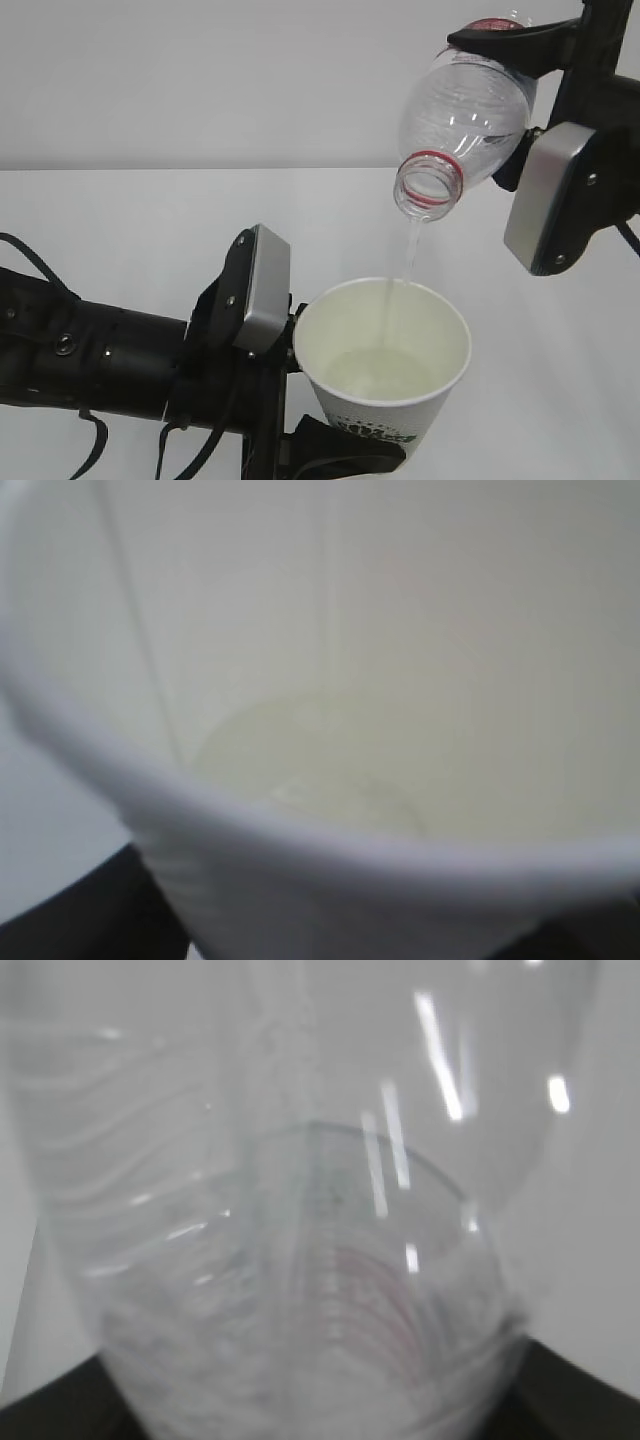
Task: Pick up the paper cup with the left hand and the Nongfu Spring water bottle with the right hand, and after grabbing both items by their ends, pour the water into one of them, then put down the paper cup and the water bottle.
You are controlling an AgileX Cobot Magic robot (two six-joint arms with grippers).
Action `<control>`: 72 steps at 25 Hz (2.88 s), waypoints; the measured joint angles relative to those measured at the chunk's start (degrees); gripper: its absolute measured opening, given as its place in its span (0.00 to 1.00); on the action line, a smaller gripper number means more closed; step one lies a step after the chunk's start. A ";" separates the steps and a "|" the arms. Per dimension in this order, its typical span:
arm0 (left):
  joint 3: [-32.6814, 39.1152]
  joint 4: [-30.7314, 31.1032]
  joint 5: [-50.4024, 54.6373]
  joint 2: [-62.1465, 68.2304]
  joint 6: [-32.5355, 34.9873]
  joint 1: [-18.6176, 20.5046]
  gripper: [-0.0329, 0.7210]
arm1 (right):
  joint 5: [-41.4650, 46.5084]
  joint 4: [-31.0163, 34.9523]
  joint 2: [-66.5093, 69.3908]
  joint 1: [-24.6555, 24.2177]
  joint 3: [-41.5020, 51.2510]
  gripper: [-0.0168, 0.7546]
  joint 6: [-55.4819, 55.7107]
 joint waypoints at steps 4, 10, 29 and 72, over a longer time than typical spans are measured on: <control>0.00 0.00 0.00 0.00 0.00 0.00 0.75 | 0.00 0.00 0.00 0.00 0.00 0.62 0.00; 0.00 0.00 0.00 0.00 0.00 0.00 0.75 | -0.04 0.00 0.00 0.00 -0.08 0.62 0.00; 0.00 -0.22 0.00 0.00 0.00 0.00 0.75 | -0.37 0.00 0.00 0.00 -0.08 0.62 0.00; 0.00 -0.71 -0.85 0.00 0.00 0.00 0.75 | -3.00 0.88 0.00 0.00 -0.08 0.62 0.00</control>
